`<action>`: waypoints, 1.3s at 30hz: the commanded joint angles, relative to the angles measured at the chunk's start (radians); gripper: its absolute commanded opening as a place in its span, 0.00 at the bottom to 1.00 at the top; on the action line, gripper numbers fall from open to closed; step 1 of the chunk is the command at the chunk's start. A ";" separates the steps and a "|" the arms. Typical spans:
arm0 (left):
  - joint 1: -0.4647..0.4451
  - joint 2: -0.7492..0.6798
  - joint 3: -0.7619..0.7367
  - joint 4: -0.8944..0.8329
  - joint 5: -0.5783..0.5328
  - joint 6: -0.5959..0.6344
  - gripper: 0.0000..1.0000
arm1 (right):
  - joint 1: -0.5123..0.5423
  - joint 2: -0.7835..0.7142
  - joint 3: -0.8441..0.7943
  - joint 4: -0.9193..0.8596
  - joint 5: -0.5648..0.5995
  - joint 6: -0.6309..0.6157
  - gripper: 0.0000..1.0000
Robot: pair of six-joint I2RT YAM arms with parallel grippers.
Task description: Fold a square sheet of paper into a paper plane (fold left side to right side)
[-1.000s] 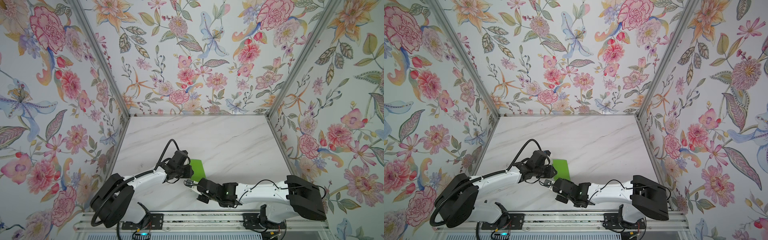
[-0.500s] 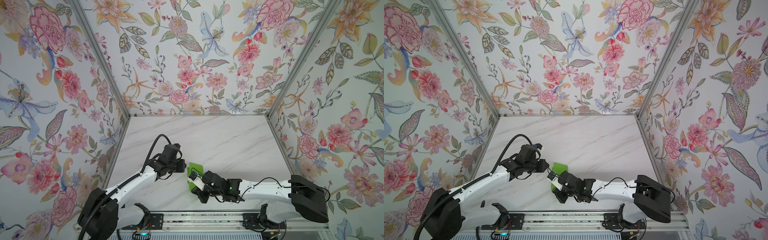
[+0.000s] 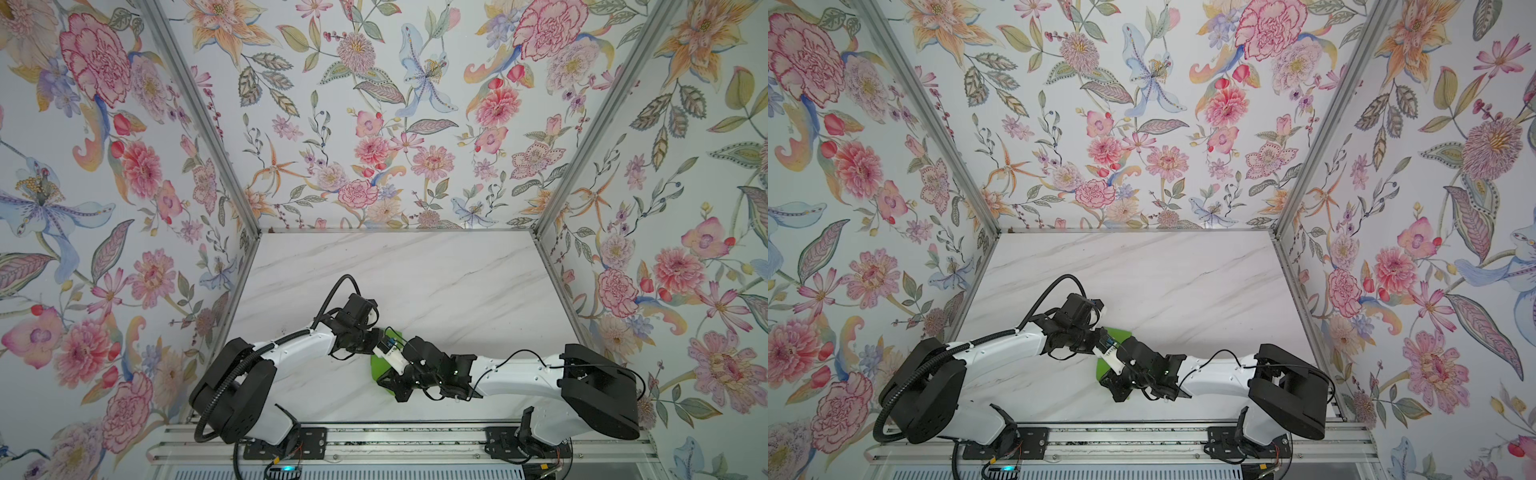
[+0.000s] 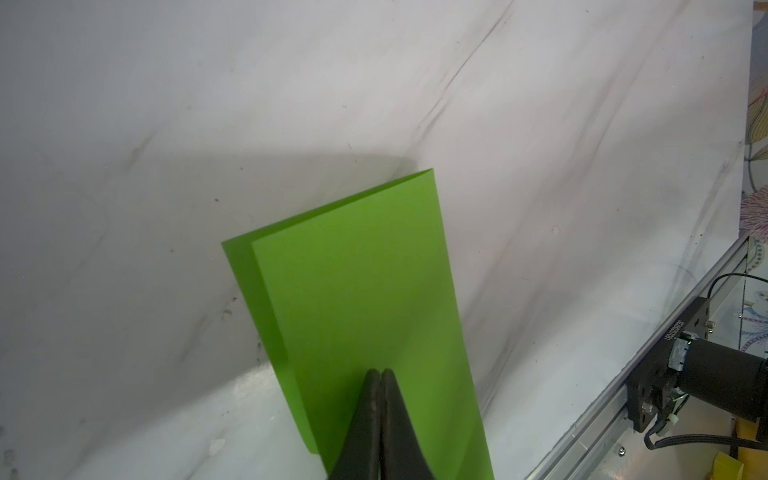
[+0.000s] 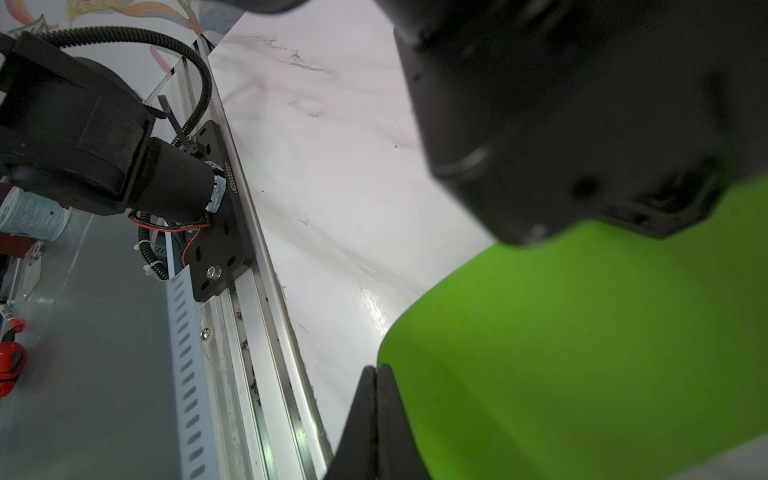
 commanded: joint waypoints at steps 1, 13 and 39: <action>-0.007 0.033 -0.005 0.035 0.016 0.036 0.05 | -0.018 0.020 -0.022 0.031 -0.011 0.041 0.00; -0.007 0.149 -0.023 0.061 0.031 0.080 0.04 | -0.101 0.019 -0.066 0.026 -0.010 0.101 0.00; -0.007 0.214 0.037 0.010 0.024 0.148 0.01 | -0.278 0.026 -0.109 -0.008 -0.036 0.098 0.00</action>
